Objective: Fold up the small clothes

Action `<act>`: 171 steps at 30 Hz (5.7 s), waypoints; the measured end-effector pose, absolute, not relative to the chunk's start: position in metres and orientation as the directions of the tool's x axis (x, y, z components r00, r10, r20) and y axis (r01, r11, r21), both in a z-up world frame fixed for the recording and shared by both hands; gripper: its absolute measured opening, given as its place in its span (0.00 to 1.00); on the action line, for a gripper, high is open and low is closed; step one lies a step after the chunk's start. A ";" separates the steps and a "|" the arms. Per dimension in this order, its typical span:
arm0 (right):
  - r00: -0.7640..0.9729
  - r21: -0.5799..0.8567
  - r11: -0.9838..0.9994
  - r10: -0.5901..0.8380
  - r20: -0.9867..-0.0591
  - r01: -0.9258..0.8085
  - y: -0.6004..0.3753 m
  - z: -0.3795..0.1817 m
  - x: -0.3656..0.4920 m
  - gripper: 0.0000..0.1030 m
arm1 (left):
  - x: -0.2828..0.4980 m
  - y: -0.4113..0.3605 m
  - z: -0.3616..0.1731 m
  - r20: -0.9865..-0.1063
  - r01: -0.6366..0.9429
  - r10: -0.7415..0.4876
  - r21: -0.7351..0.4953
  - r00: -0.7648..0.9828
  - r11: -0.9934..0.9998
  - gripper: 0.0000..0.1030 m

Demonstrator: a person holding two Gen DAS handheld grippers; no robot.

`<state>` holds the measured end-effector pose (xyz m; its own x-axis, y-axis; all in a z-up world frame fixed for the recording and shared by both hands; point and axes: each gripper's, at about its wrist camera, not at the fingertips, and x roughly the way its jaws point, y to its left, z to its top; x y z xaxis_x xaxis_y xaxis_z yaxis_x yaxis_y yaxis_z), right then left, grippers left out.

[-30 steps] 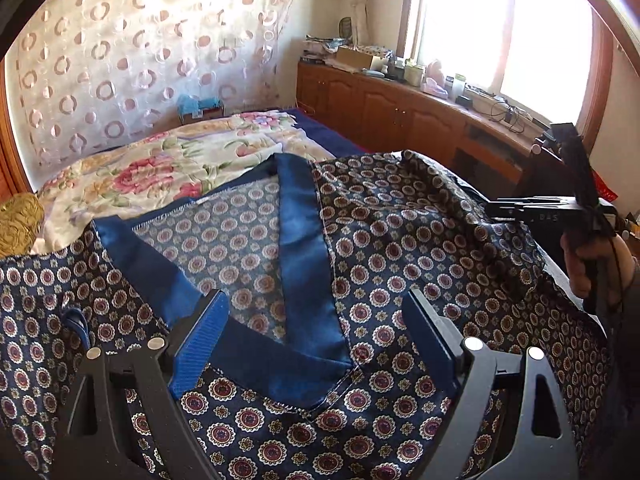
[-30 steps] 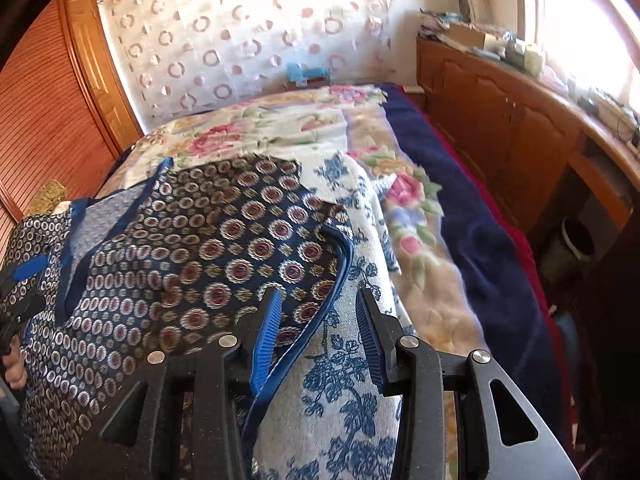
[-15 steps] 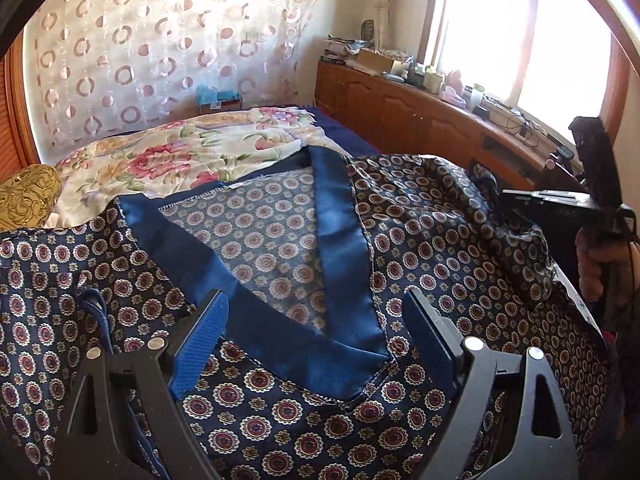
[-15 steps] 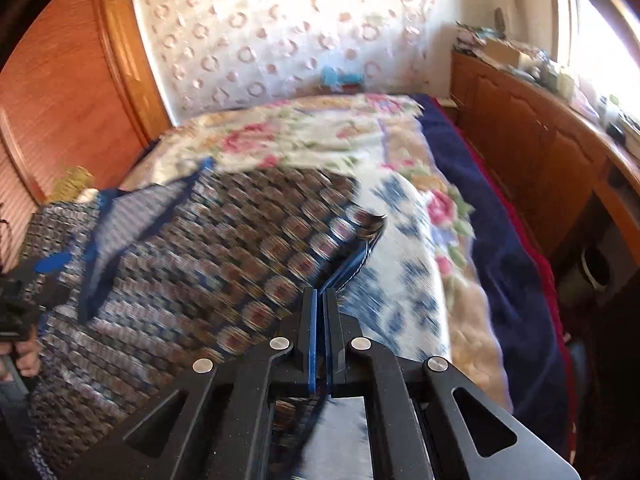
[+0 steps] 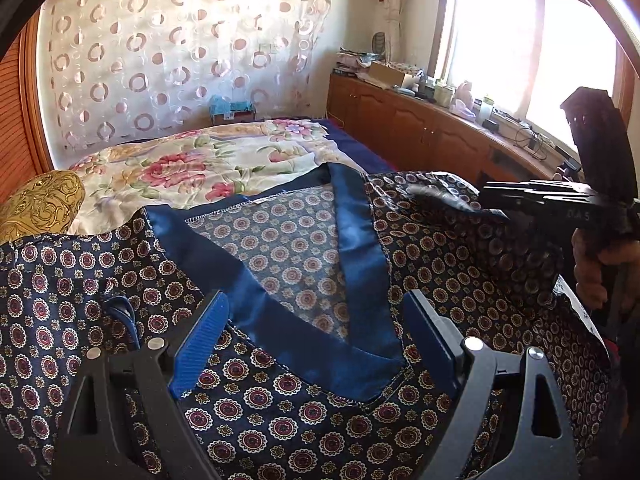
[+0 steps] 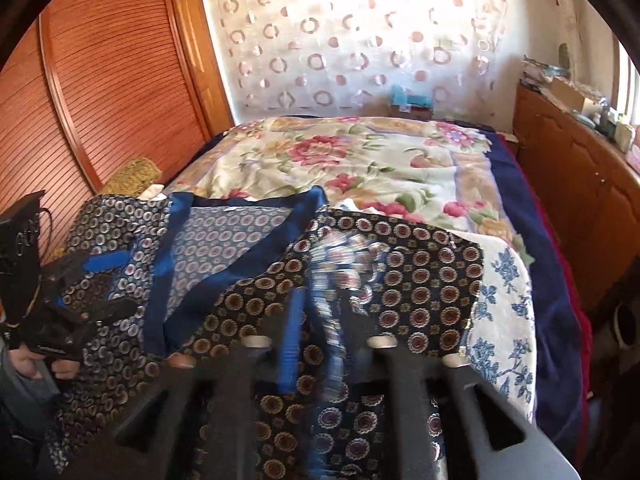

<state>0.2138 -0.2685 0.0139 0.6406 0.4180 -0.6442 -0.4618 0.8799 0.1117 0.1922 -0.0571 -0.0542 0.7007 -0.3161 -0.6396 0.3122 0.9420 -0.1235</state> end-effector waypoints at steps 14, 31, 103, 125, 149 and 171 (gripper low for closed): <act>0.676 -0.011 0.964 0.179 -0.715 -0.267 -0.309 -0.024 0.239 0.51 | 0.197 -0.057 -0.056 -0.644 0.296 -0.299 -0.116 0.705 0.948 0.86; 0.659 -0.042 0.954 0.173 -0.732 -0.296 -0.300 -0.033 0.254 0.62 | 0.192 -0.003 -0.029 -0.632 0.097 -0.074 0.002 0.771 0.995 0.86; 0.618 0.021 0.959 0.199 -0.760 -0.283 -0.320 -0.021 0.295 0.57 | 0.158 0.078 -0.013 -0.588 0.095 -0.148 -0.120 0.795 0.988 0.04; 0.827 -0.028 0.947 0.264 -0.497 -0.320 -0.339 0.047 0.108 0.01 | 0.010 0.103 0.021 -0.433 0.035 -0.114 -0.186 0.894 0.982 0.03; 0.744 -0.024 0.949 0.229 -0.628 -0.313 -0.403 -0.011 -0.062 0.01 | -0.087 0.139 -0.046 -0.559 -0.098 -0.010 -0.163 0.829 0.982 0.03; 0.783 -0.139 0.924 0.215 -0.583 -0.357 -0.387 0.020 -0.076 0.20 | -0.077 0.123 -0.038 -0.577 0.015 -0.105 -0.159 0.810 0.987 0.75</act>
